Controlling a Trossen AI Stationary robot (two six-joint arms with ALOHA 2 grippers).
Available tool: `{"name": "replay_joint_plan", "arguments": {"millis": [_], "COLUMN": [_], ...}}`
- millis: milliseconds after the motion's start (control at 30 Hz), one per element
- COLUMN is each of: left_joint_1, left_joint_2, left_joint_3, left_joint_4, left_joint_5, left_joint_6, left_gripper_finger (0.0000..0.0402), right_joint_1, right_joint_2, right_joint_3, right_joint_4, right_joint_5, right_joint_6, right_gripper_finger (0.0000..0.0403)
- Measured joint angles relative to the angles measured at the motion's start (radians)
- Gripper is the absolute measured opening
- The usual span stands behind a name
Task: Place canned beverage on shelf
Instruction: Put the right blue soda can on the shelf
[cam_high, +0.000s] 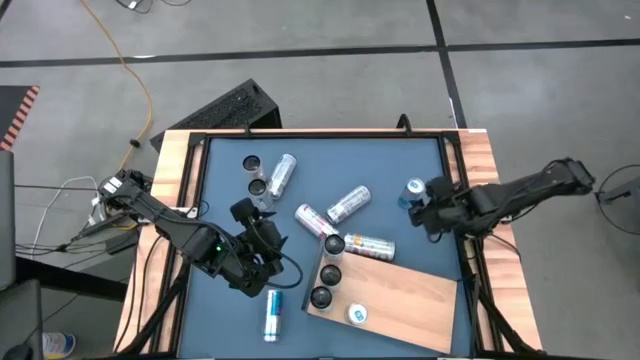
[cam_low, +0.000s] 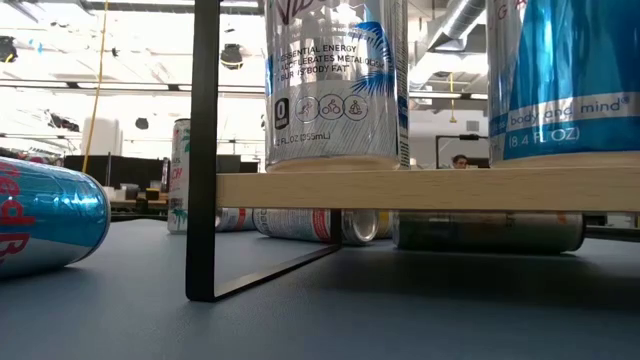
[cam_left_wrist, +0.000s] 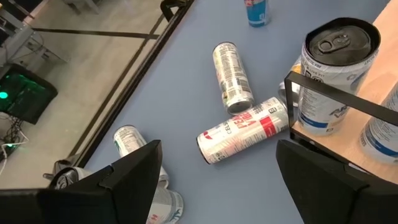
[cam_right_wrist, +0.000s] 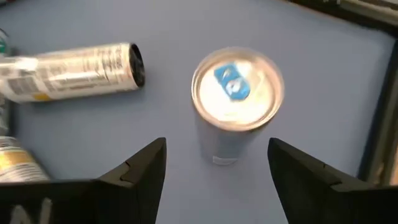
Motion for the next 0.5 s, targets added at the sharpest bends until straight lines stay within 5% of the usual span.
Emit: {"name": "replay_joint_plan", "arguments": {"millis": [233,500], "left_joint_1": [0.002,0.003], "left_joint_2": [0.0,0.0], "left_joint_3": [0.0,0.0], "left_joint_4": [0.001,0.001], "left_joint_5": [0.011,0.03], "left_joint_6": [0.015,0.009], "left_gripper_finger": [0.0303,0.0303], "right_joint_1": [-0.133,-0.365], "right_joint_2": [0.021,0.175], "right_joint_3": [0.167,0.279], "right_joint_4": [-0.062,-0.091], "right_joint_5": [-0.042,-0.213], "right_joint_6": [-0.181,-0.354], "right_gripper_finger": [0.0261,0.0261]}}
